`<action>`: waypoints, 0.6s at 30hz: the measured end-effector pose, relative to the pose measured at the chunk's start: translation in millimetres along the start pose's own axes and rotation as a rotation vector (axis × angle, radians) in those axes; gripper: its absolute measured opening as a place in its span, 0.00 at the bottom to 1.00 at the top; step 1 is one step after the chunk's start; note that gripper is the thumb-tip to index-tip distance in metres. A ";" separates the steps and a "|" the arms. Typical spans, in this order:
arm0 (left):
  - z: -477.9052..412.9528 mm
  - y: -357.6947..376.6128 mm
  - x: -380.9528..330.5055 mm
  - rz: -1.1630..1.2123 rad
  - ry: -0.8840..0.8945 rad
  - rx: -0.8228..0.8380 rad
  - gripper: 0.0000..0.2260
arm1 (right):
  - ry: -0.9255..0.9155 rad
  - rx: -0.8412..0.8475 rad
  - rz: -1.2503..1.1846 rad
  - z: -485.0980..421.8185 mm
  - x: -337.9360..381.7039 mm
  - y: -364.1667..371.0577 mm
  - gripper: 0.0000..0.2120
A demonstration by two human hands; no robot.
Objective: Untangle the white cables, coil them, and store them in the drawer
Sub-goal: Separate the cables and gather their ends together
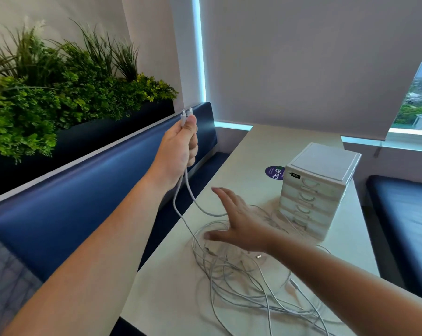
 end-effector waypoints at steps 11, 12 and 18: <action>14.6 -36.0 -32.4 -0.010 0.076 -0.134 0.16 | 0.118 0.166 -0.409 -31.1 23.9 62.7 0.16; 14.0 -51.0 -37.6 -0.059 0.107 -0.174 0.16 | 0.137 0.200 -0.419 -22.3 13.3 65.9 0.17; 15.4 -119.3 -49.8 -0.184 0.192 -0.435 0.16 | 0.176 0.268 -0.696 44.4 -34.9 55.5 0.18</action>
Point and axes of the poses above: each hand's wrist, its own z-axis away from the middle knuckle, its own y-axis out of the palm, x = y × z, the point moved 7 cm from there along -z, towards the middle knuckle
